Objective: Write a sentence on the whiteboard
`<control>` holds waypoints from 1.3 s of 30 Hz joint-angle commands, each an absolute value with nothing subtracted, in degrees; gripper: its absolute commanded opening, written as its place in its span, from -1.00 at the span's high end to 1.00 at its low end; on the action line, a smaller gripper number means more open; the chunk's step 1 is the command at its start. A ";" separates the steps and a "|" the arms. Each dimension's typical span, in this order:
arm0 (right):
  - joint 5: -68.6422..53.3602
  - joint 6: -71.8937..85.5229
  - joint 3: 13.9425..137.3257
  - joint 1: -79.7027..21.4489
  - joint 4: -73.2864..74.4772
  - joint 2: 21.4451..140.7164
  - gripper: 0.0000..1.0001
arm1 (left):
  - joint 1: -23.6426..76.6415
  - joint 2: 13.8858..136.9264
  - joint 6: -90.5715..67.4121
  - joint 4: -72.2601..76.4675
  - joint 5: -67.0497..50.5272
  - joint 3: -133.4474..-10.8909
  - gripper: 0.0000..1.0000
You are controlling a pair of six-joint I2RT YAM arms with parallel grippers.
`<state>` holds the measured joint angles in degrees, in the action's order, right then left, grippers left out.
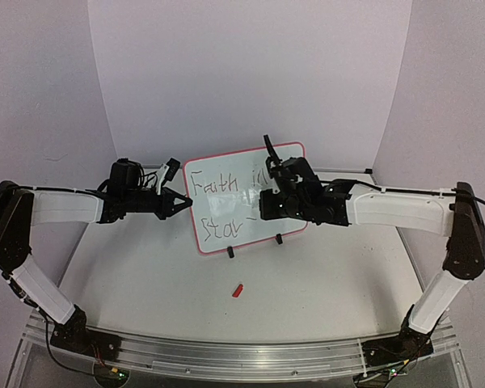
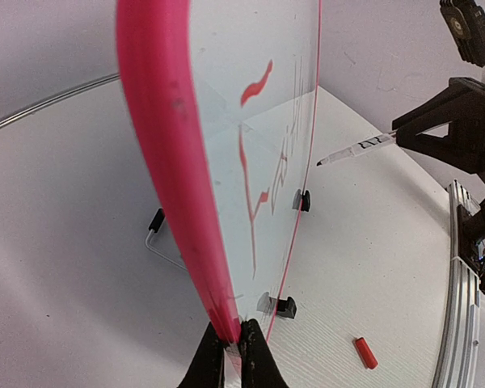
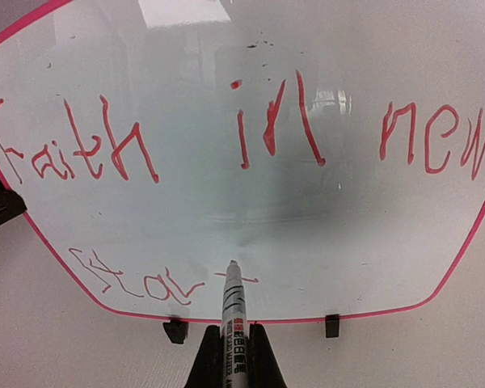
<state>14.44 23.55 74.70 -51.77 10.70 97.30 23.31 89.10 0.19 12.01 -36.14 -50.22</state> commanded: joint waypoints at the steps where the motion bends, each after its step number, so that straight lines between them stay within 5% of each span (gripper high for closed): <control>1: 13.37 22.61 77.69 -51.52 9.14 99.24 1.00 | 23.24 89.21 3.96 10.37 -32.55 -50.34 1.00; 39: 17.35 24.30 71.97 -51.21 10.58 99.29 1.00 | 23.20 89.31 3.96 10.46 -32.54 -50.34 1.00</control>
